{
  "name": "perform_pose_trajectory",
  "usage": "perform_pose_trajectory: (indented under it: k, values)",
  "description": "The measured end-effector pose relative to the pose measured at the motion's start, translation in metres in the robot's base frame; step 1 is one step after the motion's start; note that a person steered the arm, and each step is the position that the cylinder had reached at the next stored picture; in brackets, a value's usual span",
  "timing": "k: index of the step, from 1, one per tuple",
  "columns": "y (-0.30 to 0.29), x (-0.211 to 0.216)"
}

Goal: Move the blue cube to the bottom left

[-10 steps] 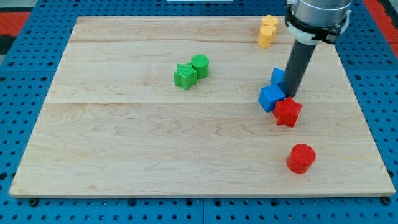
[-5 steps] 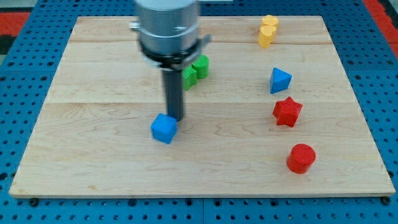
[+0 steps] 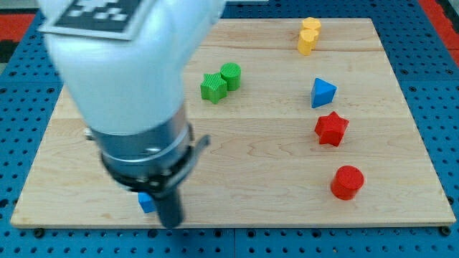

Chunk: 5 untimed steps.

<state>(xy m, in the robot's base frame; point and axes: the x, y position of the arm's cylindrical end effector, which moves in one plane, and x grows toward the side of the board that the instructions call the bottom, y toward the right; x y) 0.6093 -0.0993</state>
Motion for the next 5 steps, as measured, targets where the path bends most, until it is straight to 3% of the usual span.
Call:
perform_pose_trajectory:
  k: [1, 4, 5]
  values:
    - [-0.053, -0.032]
    - [0.011, -0.053]
    - [-0.017, -0.076]
